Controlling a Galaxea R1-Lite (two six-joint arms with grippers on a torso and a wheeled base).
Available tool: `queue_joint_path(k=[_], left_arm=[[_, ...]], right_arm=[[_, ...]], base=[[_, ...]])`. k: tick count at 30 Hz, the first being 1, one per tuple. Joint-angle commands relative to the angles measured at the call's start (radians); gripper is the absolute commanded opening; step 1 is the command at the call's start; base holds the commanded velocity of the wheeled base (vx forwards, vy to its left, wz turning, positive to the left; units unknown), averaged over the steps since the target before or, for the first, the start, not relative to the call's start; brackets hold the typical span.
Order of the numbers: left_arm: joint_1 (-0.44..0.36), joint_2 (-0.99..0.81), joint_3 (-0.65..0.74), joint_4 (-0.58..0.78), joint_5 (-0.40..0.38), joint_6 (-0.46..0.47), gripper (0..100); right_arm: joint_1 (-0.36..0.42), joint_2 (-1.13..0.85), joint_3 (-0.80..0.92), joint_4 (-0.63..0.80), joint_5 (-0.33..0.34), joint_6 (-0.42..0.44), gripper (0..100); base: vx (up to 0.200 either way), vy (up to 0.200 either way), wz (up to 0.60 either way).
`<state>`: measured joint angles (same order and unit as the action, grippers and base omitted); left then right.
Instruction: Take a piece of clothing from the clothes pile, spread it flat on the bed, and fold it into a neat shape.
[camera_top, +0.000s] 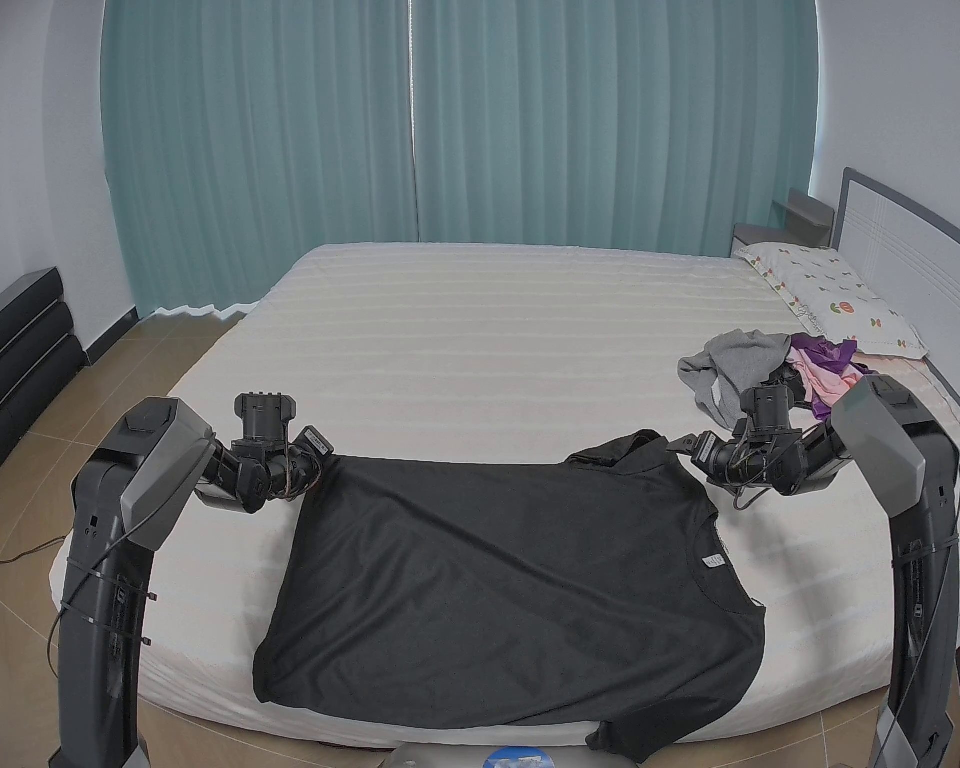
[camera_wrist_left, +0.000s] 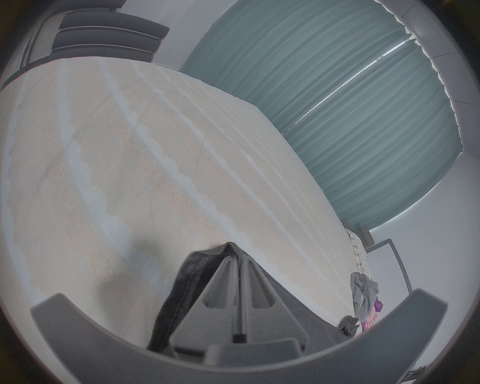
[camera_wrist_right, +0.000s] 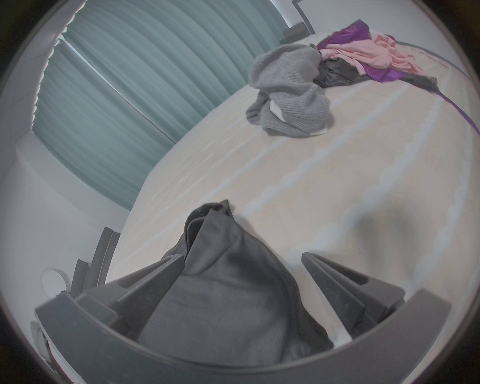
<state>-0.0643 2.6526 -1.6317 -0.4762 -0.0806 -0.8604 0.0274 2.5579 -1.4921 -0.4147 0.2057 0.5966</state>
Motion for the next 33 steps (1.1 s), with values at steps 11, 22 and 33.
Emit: queue_joint_path(k=[11,22,33], left_arm=[[0.000,-0.002,0.015,0.002,0.012,0.000,0],[0.000,-0.002,0.012,-0.002,0.012,0.000,0],[0.006,-0.005,-0.010,-0.007,0.024,0.000,0]], right_arm=[[0.054,0.209,-0.181,-0.136,-0.074,-0.031,100],[0.039,0.203,-0.181,-0.188,-0.072,-0.023,0],[0.016,0.170,-0.229,-0.283,-0.141,-0.009,0]], base=[[0.000,0.000,0.00],[0.000,0.000,0.00],[0.000,0.000,0.00]])
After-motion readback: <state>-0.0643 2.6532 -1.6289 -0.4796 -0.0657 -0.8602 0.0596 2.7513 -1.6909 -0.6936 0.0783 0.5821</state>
